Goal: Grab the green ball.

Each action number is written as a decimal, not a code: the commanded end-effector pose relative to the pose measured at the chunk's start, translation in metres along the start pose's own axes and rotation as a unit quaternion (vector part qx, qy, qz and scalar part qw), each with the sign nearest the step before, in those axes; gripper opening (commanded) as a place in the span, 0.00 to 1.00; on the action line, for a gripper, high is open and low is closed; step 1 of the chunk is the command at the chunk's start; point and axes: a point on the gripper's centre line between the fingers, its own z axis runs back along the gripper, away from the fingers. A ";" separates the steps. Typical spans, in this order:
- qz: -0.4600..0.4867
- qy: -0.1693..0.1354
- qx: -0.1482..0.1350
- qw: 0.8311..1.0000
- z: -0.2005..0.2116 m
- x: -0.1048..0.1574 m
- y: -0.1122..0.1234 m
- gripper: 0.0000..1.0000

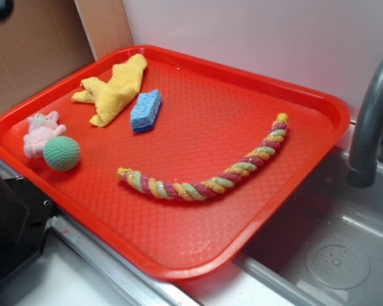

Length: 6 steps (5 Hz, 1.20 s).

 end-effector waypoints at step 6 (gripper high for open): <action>-0.119 0.089 0.007 0.989 -0.153 -0.004 0.072 1.00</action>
